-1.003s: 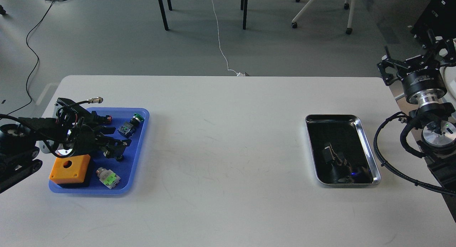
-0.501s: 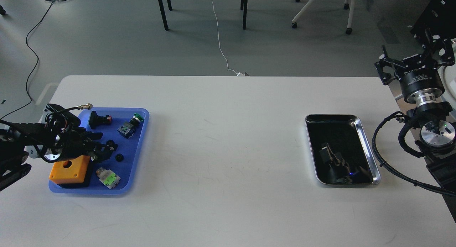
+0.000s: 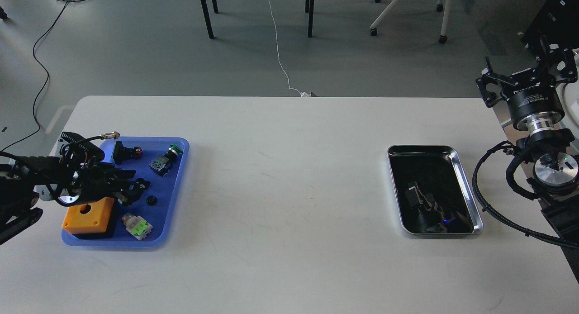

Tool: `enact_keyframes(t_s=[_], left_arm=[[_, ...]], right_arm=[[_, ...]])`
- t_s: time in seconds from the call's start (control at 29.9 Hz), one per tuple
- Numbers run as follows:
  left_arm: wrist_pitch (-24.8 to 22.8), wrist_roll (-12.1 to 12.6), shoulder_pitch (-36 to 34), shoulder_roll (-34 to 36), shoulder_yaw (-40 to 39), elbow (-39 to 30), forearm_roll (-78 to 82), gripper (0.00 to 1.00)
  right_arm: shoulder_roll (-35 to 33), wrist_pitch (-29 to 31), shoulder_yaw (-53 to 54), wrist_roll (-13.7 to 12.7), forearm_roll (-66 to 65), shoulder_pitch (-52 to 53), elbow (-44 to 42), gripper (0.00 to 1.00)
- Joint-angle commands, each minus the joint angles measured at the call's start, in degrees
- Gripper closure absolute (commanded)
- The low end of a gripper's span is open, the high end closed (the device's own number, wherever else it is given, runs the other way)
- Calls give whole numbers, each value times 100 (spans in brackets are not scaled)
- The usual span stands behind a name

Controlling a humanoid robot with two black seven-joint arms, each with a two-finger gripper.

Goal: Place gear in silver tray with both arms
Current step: 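Lower the left gripper and grasp a small black gear in the blue tray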

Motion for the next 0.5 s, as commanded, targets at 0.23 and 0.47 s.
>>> enact_keyframes(t_s=[0.23, 0.47], left_arm=[[22, -36, 12, -53, 13, 136, 7, 60], [22, -44, 12, -53, 13, 145, 16, 68]], right_arm=[[-1, 0, 0, 1, -1, 0, -10, 1], [-1, 0, 9, 1, -1, 9, -2, 1]])
